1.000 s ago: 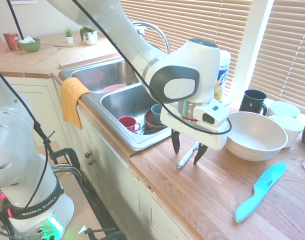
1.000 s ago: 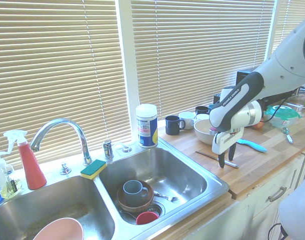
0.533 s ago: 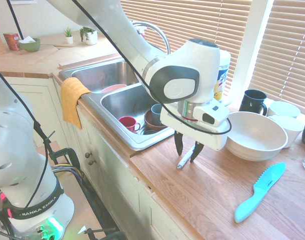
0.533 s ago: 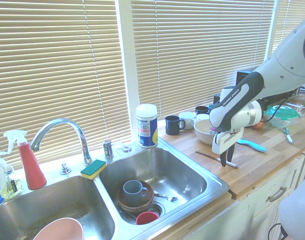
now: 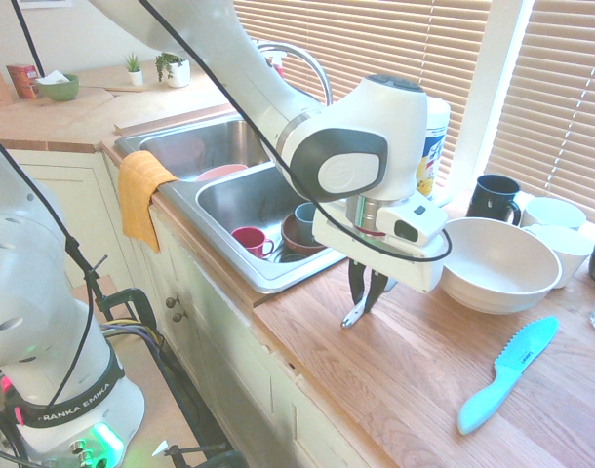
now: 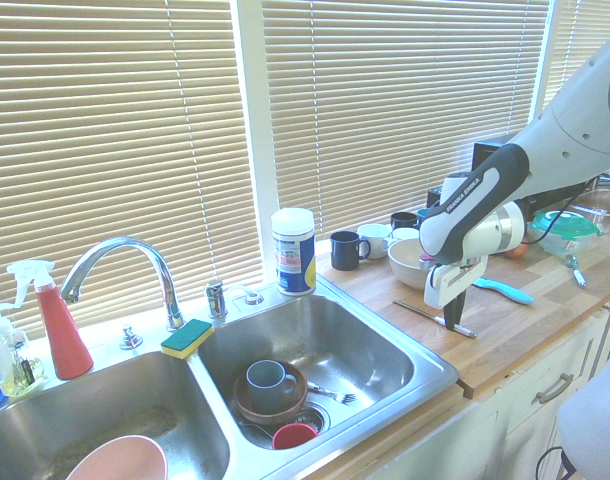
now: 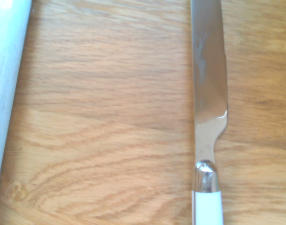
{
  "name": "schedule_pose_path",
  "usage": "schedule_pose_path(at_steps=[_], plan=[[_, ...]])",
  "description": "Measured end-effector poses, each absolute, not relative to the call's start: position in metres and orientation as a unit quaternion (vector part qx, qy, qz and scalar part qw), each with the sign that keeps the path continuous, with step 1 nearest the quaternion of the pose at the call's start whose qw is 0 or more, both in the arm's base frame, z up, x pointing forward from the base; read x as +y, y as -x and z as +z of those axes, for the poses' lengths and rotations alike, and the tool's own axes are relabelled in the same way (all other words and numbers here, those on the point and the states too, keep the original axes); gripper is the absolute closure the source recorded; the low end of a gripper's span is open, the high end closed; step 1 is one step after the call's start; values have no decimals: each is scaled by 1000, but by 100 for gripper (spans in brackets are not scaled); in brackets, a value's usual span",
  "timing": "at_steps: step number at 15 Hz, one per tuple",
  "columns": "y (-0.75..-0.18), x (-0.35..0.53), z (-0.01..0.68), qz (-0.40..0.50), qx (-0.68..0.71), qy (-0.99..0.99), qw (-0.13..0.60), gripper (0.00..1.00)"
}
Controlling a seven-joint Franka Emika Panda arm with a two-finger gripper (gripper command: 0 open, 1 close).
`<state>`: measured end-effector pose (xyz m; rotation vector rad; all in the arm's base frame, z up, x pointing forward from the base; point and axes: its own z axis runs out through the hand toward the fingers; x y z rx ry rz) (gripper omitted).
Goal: Put the knife into the sink
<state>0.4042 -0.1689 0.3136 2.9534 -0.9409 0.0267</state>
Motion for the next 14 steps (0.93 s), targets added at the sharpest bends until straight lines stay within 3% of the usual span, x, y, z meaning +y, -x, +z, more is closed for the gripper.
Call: schedule_pose_path(at_steps=[9,14], plan=[[-408,-156,318,11,-325,-946,-1,100],[-417,-125,355,27,-337,-941,-9,100]])
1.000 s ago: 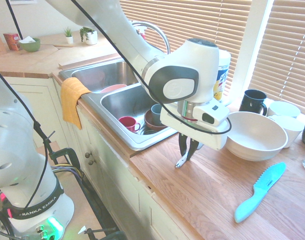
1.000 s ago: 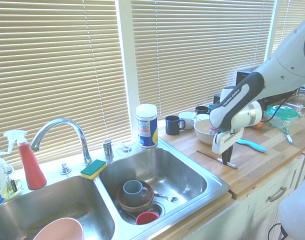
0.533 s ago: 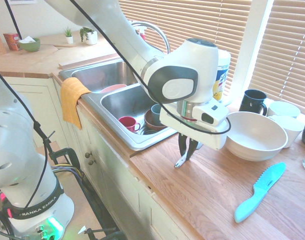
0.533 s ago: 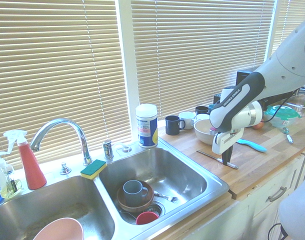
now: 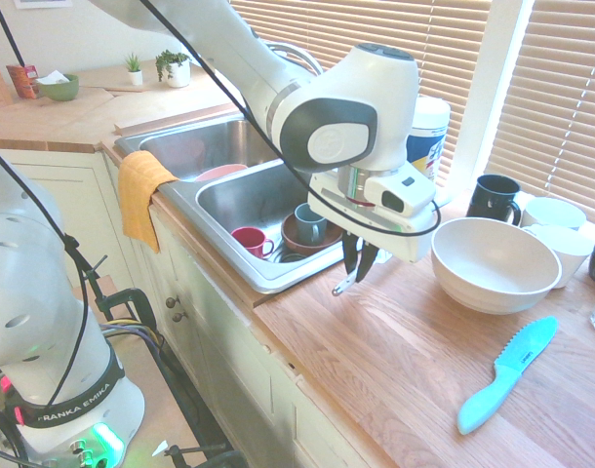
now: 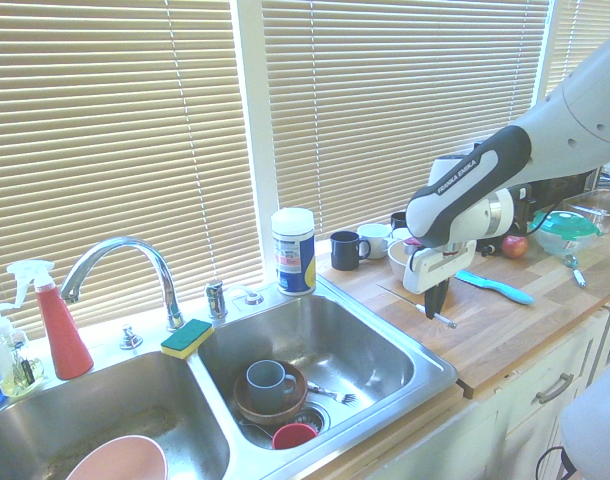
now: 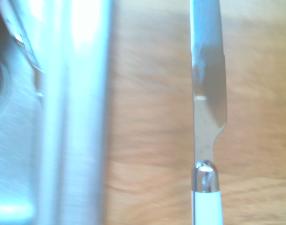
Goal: Put the knife into the sink
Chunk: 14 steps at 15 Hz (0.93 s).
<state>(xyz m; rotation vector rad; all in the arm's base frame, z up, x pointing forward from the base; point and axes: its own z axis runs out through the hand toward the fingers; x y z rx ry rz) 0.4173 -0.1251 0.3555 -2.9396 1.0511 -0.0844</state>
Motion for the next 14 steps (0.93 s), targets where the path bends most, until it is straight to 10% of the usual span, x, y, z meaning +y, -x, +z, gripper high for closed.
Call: schedule_pose_path(at_steps=[14], plan=[[-451,94,331,-73,449,890,-6,100]])
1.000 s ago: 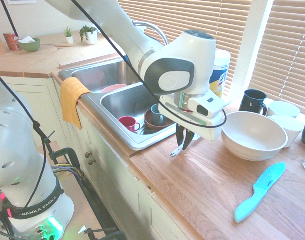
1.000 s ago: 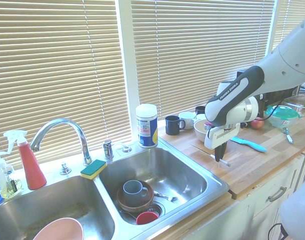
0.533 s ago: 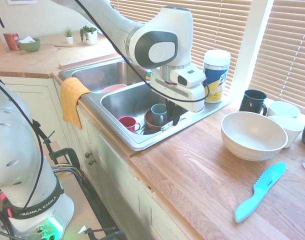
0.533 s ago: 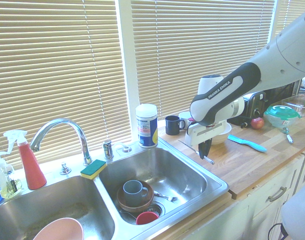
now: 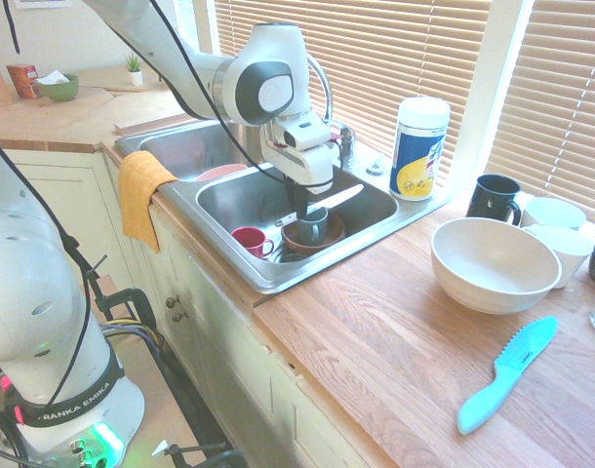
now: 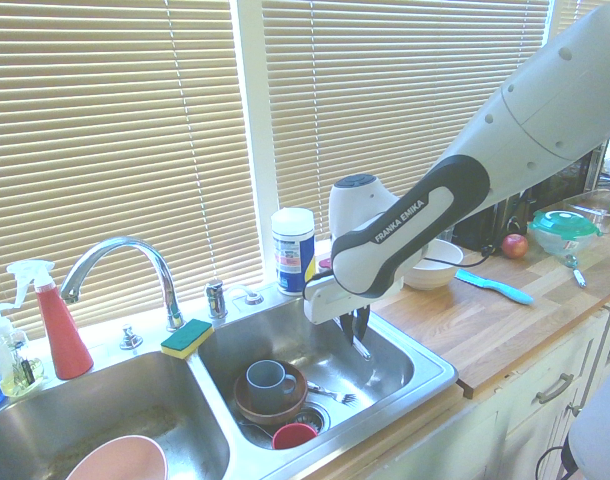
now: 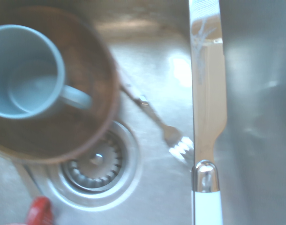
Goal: Put the knife into the sink
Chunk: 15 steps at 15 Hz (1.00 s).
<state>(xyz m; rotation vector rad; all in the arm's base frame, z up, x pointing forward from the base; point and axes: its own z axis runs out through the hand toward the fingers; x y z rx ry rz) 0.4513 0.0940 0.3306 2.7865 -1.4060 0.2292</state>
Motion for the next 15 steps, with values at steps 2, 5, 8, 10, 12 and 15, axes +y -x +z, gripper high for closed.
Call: schedule_pose_path(at_steps=[2,5,8,10,12,15], plan=[[-461,111,320,73,-455,-887,4,100],[-472,134,305,73,-460,-885,7,100],[-485,137,288,72,-467,-881,8,100],[-492,135,281,74,-470,-880,1,100],[-497,129,271,75,-473,-878,-3,100],[-501,119,248,73,-471,-879,-9,100]])
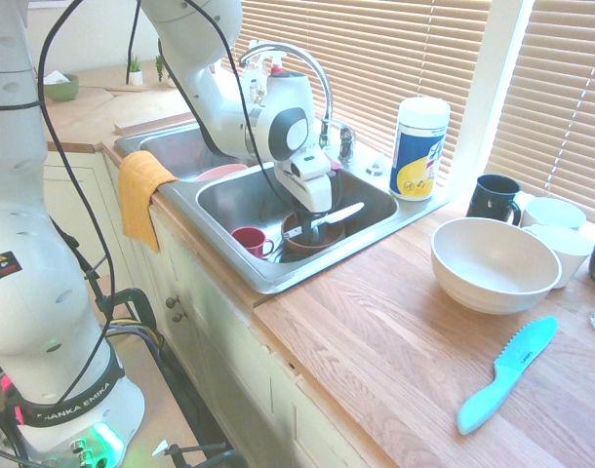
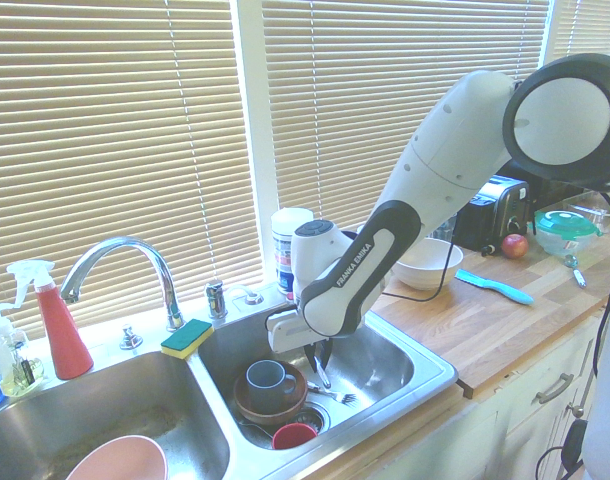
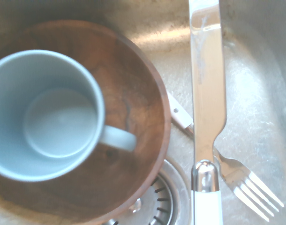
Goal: Put the knife into the sink
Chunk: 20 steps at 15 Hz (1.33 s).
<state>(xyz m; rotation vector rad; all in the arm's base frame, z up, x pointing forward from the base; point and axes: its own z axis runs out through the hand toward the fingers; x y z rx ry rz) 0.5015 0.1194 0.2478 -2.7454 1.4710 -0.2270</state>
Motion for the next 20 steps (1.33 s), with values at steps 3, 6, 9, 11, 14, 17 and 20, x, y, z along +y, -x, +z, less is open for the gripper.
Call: schedule_pose_path(at_steps=[3,6,9,11,14,17,20], plan=[[-506,115,223,-72,465,883,9,100],[-515,119,207,-69,460,885,5,100],[-523,124,192,-66,459,886,3,100],[-528,124,183,-63,462,885,2,100],[-532,120,170,-58,468,882,4,100],[-533,117,164,-52,469,882,6,0],[-534,116,163,-49,470,881,9,0]])
